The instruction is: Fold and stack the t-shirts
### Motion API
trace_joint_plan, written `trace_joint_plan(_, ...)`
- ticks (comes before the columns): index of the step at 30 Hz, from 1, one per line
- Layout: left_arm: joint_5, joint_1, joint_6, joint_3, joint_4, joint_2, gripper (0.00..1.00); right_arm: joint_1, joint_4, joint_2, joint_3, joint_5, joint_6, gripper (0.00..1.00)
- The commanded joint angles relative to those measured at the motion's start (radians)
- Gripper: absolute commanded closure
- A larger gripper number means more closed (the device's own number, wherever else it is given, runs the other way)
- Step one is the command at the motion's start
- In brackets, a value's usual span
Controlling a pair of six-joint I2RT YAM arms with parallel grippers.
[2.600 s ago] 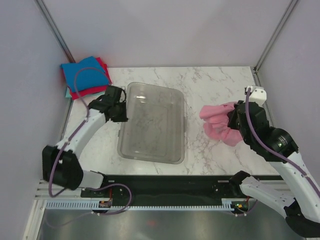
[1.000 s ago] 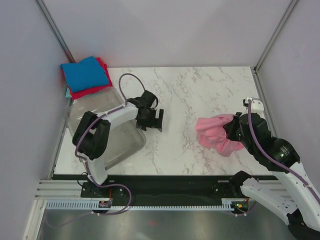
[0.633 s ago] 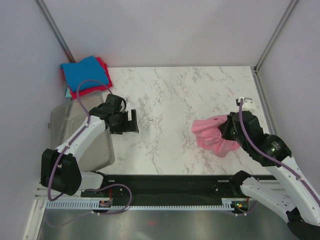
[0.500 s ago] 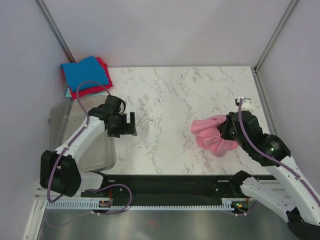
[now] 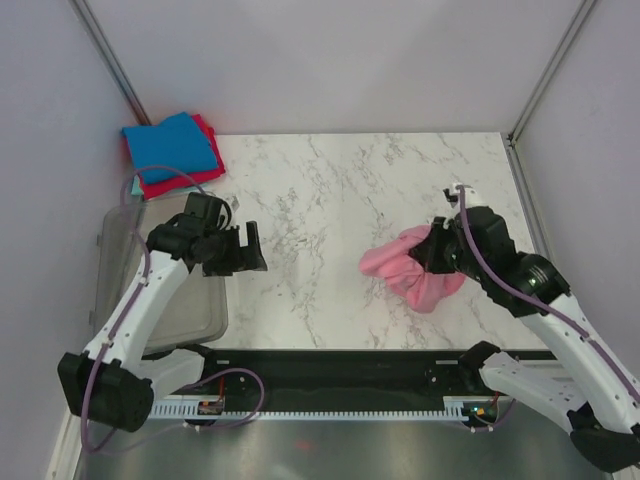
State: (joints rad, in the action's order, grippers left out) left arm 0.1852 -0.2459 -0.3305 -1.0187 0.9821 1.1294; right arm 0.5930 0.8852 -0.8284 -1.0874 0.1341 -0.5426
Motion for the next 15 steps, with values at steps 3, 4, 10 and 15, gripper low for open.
trace_joint_plan(3, 0.143, -0.013, -0.071, -0.037, -0.104, -0.115, 0.02, 0.011, -0.229, -0.221, -0.312, -0.439, 0.081, 1.00)
trace_joint_plan(4, 0.163, -0.015, -0.079, -0.026, -0.127, -0.129, 0.02, 0.011, -0.235, -0.248, -0.374, -0.468, 0.089, 1.00)
trace_joint_plan(10, 0.218, -0.023, -0.102, 0.011, -0.246, -0.223, 0.02, 0.011, -0.157, -0.388, -0.845, -0.305, 0.139, 1.00)
trace_joint_plan(15, 0.227, -0.021, -0.068, 0.008, -0.238, -0.258, 0.01, 0.001, -0.057, -0.247, -0.401, 0.196, 0.063, 0.02)
